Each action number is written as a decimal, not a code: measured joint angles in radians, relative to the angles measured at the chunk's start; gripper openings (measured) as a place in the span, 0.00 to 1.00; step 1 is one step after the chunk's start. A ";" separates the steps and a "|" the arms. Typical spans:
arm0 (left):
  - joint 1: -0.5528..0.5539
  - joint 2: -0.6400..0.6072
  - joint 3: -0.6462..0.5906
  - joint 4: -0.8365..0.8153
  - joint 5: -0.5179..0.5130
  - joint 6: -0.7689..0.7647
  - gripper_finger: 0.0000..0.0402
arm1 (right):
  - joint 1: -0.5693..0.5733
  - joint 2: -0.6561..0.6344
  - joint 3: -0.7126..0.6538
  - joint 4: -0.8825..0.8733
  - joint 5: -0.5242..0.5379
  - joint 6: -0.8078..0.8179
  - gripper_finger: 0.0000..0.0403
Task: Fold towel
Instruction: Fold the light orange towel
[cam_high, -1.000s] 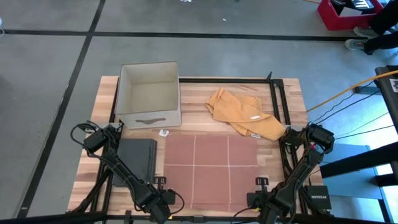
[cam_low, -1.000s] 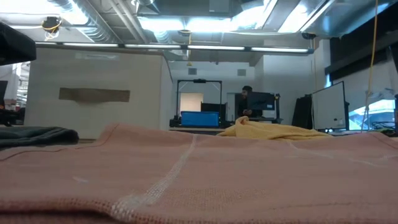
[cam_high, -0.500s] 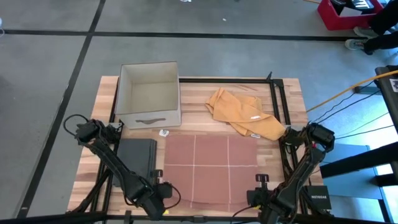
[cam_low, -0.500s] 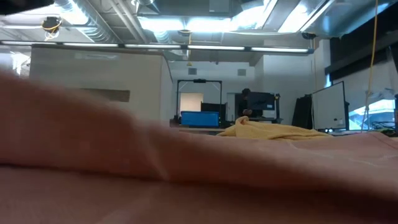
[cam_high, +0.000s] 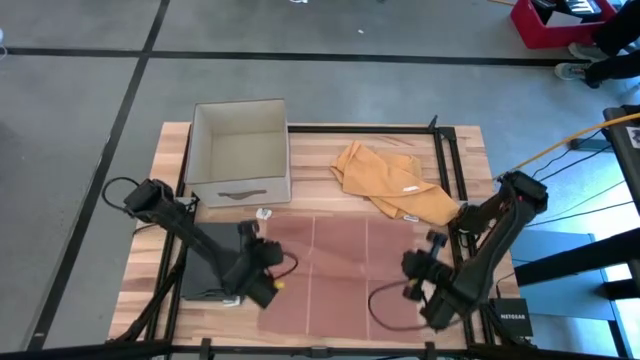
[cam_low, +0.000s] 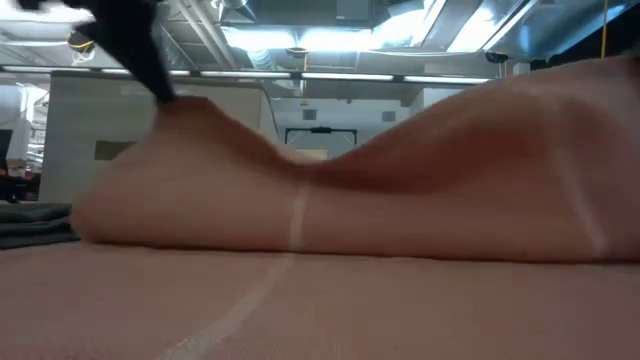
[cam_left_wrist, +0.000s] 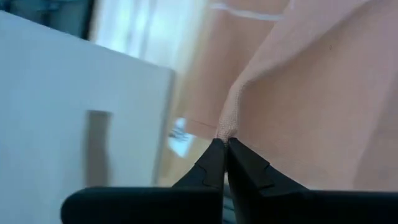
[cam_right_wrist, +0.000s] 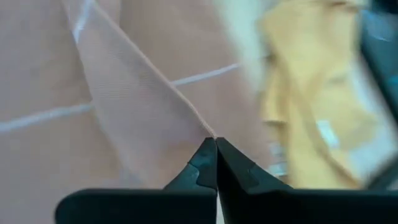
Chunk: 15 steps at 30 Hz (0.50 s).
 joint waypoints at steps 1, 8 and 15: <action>0.023 -0.006 0.000 -0.009 -0.004 0.018 0.00 | -0.017 -0.015 0.000 -0.035 0.019 0.016 0.00; 0.160 -0.088 0.000 -0.021 -0.035 0.179 0.00 | -0.145 -0.122 -0.016 -0.142 0.130 -0.004 0.00; 0.234 -0.203 0.000 -0.013 -0.135 0.253 0.00 | -0.273 -0.253 -0.126 -0.150 0.190 -0.019 0.00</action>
